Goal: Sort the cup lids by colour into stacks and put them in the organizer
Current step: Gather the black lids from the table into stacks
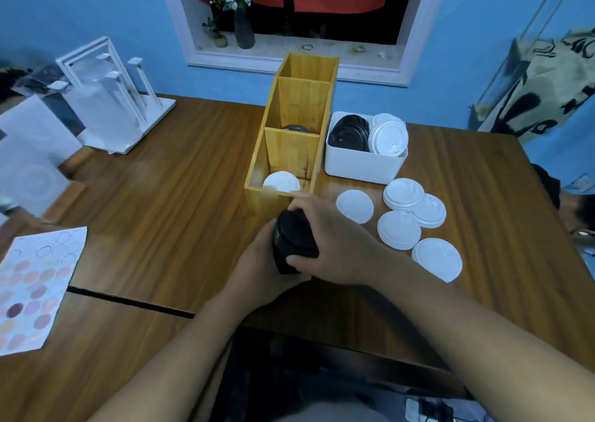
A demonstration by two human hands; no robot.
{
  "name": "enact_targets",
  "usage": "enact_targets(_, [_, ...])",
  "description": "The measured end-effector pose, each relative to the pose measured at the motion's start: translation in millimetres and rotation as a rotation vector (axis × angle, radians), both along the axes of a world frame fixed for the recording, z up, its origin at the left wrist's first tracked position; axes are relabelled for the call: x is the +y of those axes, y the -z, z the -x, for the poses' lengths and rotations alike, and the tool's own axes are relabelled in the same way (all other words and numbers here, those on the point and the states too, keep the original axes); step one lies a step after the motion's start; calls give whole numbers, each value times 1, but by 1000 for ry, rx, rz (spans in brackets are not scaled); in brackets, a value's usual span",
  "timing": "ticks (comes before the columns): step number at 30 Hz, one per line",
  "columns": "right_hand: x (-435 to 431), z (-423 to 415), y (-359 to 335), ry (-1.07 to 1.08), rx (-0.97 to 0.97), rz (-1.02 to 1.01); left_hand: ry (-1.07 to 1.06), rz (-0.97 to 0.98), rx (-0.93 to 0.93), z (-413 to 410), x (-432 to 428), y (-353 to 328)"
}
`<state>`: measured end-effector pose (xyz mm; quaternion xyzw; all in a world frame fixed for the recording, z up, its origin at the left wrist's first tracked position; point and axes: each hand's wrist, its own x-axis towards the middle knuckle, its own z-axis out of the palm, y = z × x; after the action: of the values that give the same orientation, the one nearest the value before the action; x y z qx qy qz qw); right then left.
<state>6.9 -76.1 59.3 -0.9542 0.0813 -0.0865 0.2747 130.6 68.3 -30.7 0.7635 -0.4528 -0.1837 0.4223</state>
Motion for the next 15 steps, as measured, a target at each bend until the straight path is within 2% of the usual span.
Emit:
enact_targets(5, [24,-46,8,-100,4,-34,-135,-7,-51,-28,38,-8])
enact_targets(9, [37,-70,18,-156,-52,35,-209,0,-46,-42,53,-10])
enact_targets(15, [39,-80,23,-131,-83,173,-258,47,-24,-40,59,-14])
